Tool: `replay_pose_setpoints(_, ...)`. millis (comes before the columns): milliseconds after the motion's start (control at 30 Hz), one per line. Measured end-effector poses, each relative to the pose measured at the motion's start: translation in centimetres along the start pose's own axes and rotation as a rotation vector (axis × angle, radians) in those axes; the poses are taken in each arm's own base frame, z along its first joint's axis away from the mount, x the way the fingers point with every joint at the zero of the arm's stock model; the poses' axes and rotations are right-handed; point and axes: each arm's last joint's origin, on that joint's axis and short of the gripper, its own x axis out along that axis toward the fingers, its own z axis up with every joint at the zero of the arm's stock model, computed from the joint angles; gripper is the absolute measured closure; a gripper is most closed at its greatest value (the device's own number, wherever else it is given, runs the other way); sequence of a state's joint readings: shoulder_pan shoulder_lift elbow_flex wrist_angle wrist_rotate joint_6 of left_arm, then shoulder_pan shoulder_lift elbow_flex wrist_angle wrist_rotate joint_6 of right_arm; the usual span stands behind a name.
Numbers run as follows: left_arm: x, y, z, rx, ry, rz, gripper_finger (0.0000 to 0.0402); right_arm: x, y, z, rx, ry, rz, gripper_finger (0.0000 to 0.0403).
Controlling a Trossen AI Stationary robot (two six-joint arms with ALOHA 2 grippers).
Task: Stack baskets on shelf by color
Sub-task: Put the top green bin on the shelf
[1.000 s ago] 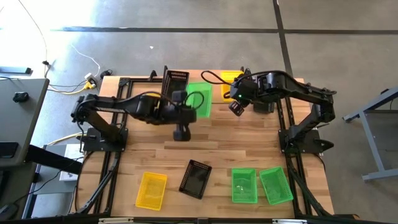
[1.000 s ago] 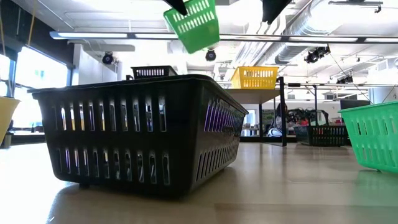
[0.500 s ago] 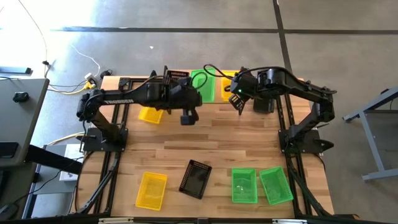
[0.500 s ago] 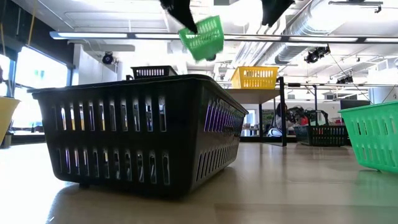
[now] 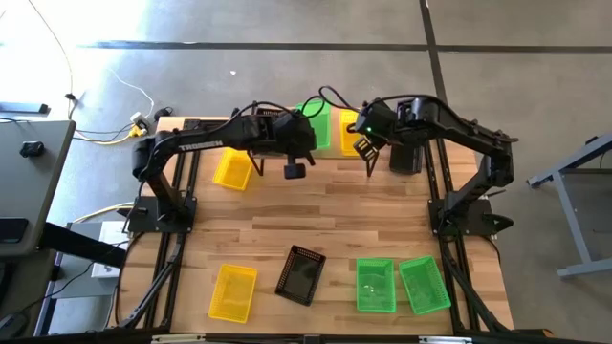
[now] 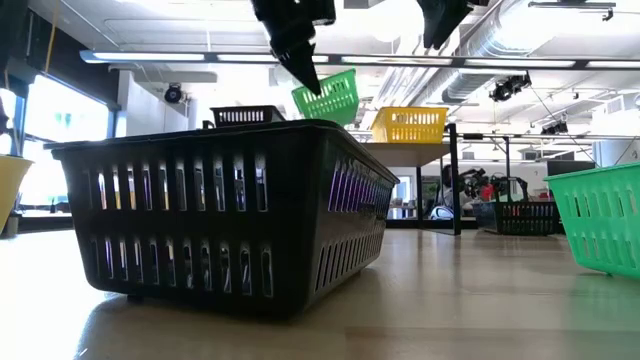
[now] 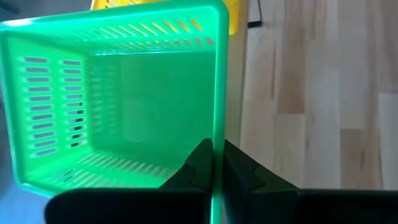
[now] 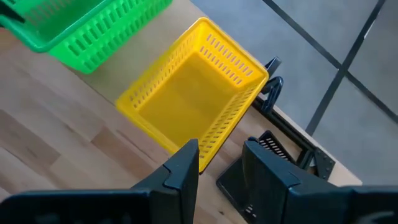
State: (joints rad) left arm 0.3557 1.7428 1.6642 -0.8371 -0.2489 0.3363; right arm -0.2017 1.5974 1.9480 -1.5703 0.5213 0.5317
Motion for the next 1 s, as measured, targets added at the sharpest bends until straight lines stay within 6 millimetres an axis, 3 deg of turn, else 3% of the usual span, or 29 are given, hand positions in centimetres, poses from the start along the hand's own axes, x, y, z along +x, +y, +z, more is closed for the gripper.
replay_pose_setpoints(233,1.3,0.3,-0.3,0.012,0.034,-0.021,0.0397,0.3,-0.5,0.2,-0.051,0.006,-0.01,0.0293)
replay_pose_setpoints(633,1.9,0.2,-0.5,0.011,0.053,-0.046,0.0394,0.4,-0.6,0.3,-0.109,0.017,0.004,0.0293)
replay_pose_setpoints(1000,1.9,0.2,-0.5,0.012,0.055,-0.035,0.0346,0.4,-0.6,0.3,-0.124,0.017,0.006,0.0293)
